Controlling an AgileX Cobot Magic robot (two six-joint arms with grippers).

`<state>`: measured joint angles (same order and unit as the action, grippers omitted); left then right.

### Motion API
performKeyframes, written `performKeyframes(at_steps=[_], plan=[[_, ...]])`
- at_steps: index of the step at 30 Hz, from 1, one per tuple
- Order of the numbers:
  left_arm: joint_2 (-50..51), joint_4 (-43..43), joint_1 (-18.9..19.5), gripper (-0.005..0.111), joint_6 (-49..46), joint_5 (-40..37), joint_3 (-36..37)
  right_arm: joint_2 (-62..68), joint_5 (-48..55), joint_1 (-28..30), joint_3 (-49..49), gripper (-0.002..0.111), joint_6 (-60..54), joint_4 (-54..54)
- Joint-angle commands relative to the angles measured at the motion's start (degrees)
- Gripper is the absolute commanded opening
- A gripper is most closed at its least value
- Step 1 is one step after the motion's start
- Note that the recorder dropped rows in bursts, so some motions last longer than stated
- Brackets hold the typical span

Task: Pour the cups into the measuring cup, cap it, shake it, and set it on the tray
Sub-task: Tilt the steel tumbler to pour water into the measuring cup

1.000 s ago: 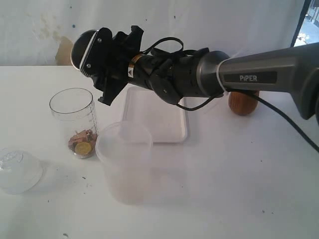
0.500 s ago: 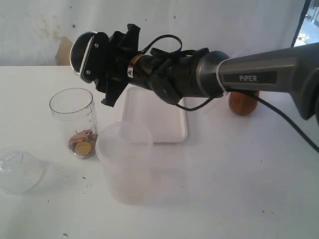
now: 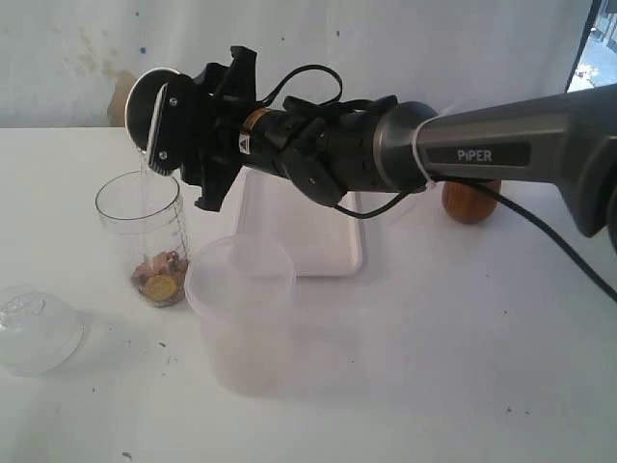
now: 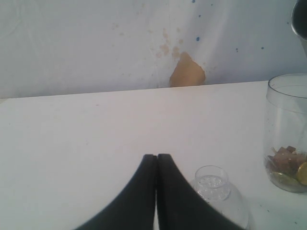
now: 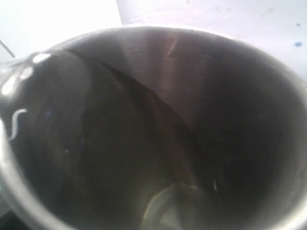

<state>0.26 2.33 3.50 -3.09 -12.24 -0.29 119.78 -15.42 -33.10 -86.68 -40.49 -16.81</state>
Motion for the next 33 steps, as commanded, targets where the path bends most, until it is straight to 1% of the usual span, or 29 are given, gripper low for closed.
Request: performKeyframes(at_steps=[1,33], plan=[[-0.26,-0.38,-0.22,0.001,0.05,0.64,0.29,-1.45,-3.74,0.03,-0.46,0.0,-1.73,0.27],[-0.26,-0.38,-0.22,0.001,0.05,0.64,0.29,-1.45,-3.5,0.03,-0.46,0.0,-10.39,0.27]])
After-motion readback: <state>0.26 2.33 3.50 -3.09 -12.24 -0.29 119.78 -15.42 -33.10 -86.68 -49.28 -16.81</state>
